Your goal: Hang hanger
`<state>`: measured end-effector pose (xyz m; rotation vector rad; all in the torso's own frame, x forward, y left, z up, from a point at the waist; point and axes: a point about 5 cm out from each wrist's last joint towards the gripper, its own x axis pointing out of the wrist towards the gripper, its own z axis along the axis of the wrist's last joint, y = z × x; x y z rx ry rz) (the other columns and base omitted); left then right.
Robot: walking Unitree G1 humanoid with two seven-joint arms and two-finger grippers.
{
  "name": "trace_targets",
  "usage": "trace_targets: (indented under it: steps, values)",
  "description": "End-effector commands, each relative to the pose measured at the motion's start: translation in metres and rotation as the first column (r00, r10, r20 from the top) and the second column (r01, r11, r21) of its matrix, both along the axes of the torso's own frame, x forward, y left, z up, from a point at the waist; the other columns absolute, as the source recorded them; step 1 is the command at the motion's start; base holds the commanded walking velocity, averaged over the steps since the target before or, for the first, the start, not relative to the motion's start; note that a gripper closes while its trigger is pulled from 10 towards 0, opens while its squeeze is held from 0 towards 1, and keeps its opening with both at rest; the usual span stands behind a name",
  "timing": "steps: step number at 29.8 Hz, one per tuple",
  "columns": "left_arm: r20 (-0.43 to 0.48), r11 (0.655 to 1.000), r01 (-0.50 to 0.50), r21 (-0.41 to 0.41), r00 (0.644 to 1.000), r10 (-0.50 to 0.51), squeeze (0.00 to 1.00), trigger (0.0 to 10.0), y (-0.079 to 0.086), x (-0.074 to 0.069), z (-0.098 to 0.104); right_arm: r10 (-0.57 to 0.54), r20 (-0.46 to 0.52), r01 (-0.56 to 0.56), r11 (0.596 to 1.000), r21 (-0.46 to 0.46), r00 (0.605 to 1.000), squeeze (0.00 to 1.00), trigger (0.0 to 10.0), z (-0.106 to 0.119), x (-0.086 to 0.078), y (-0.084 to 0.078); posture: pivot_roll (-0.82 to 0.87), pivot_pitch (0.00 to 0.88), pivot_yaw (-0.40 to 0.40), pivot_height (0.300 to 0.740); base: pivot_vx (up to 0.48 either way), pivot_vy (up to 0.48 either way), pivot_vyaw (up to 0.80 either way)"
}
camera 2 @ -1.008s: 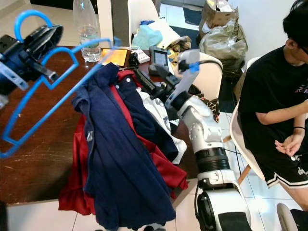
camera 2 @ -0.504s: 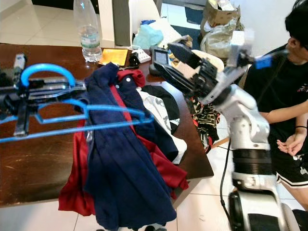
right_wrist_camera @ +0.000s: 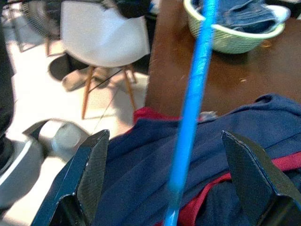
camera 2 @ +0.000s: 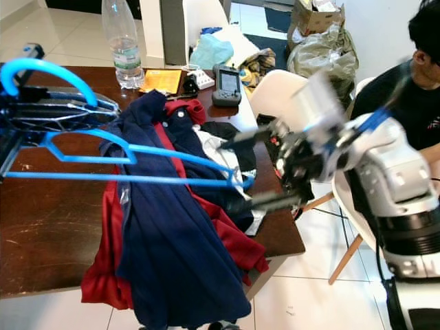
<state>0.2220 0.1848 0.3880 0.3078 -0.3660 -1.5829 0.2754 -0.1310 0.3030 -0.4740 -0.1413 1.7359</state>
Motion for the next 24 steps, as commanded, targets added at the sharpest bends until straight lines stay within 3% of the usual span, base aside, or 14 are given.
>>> trace_targets:
  steps: [1, 7, 11, 16, 24]
  values:
    - [0.014, 0.998, 0.063, 0.005, 0.998, -0.063, 0.0, 10.0, -0.007, -0.004, 0.0, 0.01, -0.003, -0.009, 1.0, 0.019, 1.0, 0.0, 10.0, 0.001, -0.004, 0.008, 0.21, 0.119, -0.088, 0.74, 0.0, 0.0, 0.0]
    - [-0.001, 0.996, 0.085, 0.029, 0.996, -0.085, 0.0, 10.0, -0.009, -0.003, -0.007, -0.002, -0.015, 0.003, 0.993, 0.121, 1.0, 0.0, 10.0, 0.012, -0.004, 0.014, 0.21, 0.116, -0.084, 0.74, 0.0, 0.0, 0.0]
    - [-0.006, 0.995, 0.091, 0.038, 0.996, -0.091, 0.0, 10.0, -0.01, -0.002, -0.01, -0.001, -0.016, 0.004, 0.99, 0.143, 1.0, 0.0, 10.0, 0.017, -0.004, 0.014, 0.21, 0.116, -0.084, 0.74, 0.0, 0.0, 0.0]
    - [0.015, 0.994, 0.03, 0.104, 0.999, -0.032, 0.0, 10.0, -0.012, 0.009, -0.023, 0.013, 0.004, -0.014, 0.99, 0.14, 1.0, 0.0, 10.0, 0.026, -0.007, 0.015, 0.19, 0.112, -0.086, 0.74, 0.0, 0.0, 0.0]
    - [0.02, 0.99, -0.02, 0.138, 1.0, 0.017, 0.0, 10.0, -0.011, 0.016, -0.031, -0.029, 0.04, 0.025, 0.993, 0.112, 0.999, 0.0, 10.0, 0.026, -0.006, 0.019, 0.18, 0.108, -0.08, 0.74, 0.0, 0.0, 0.0]
